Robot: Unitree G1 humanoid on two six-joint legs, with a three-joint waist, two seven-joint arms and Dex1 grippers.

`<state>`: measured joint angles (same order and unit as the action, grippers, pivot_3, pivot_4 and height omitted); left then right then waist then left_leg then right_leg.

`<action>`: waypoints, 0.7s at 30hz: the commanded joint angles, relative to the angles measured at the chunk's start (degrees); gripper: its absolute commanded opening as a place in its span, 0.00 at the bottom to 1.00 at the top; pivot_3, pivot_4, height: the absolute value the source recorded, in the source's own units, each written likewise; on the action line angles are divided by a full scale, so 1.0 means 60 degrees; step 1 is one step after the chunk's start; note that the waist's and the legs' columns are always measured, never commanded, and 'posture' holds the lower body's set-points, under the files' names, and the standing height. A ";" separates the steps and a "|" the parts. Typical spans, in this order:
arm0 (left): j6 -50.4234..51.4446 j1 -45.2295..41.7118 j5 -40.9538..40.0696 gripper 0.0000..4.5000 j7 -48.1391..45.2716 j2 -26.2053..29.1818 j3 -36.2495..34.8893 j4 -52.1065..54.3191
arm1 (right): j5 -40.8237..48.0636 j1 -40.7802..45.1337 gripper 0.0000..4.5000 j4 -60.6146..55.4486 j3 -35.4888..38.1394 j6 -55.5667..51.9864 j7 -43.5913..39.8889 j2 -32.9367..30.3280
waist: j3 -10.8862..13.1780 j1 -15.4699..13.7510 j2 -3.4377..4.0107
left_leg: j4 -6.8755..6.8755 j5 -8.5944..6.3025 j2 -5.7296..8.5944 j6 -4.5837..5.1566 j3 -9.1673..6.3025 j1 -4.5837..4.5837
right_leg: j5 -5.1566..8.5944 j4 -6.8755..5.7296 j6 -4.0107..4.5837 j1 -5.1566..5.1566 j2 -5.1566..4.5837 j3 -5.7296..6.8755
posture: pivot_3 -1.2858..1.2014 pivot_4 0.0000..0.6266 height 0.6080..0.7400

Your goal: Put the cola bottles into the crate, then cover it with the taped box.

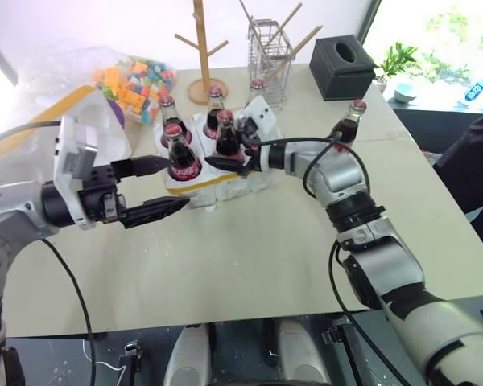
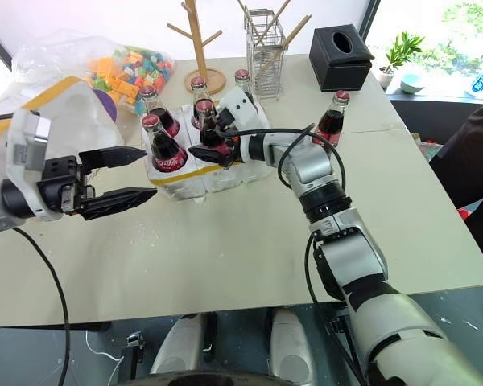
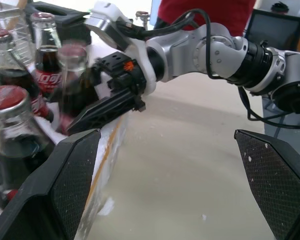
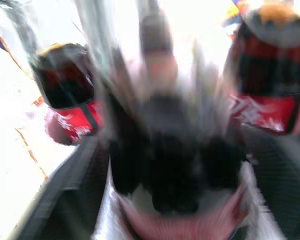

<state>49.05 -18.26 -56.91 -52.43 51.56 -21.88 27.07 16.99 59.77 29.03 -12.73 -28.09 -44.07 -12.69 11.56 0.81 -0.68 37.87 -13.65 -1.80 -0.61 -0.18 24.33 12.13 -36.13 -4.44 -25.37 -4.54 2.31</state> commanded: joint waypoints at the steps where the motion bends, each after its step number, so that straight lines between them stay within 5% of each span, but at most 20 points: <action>1: -0.0261 -0.0373 -0.0030 1.00 -0.0095 0.0032 0.0231 0.0014 | 0.0127 -0.0098 0.99 -0.1121 0.0756 -0.0191 0.0398 -0.0216 | 0.0000 -0.0009 0.0000 | 0.0000 0.0001 0.0000 -0.0001 -0.0001 0.0000 | 0.0000 0.0000 0.0000 0.0001 0.0000 0.0000 | 0.52 0.24 1.00; 11: -0.0433 -0.1069 0.0027 1.00 -0.0294 -0.0253 0.1059 -0.0368 | 0.2992 -0.3978 0.99 -0.8857 0.4686 -0.5138 0.2123 -0.2565 | -0.0004 -0.0206 -0.0004 | -0.0001 0.0001 -0.0001 -0.0002 -0.0003 0.0000 | 0.0001 0.0001 0.0000 0.0004 -0.0001 0.0003 | 0.52 0.24 1.00; 21: -0.0725 -0.2308 0.0514 1.00 -0.0794 -0.0819 0.2264 -0.0952 | 0.1355 -0.5302 0.99 -0.7607 0.5260 -0.3964 0.4059 -0.2864 | -0.0006 -0.0133 -0.0005 | 0.0013 0.0003 -0.0001 -0.0003 0.0029 -0.0042 | 0.0018 0.0008 0.0052 0.0028 0.0009 -0.0034 | 0.52 0.24 1.00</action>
<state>45.69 -30.67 -54.18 -56.42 46.83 -8.48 21.25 26.49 26.57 -18.18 18.70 -54.95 -20.49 -29.92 11.52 0.02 -0.71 37.93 -13.64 -1.81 -0.62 0.00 24.08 12.24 -36.08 -4.15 -25.20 -4.48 2.09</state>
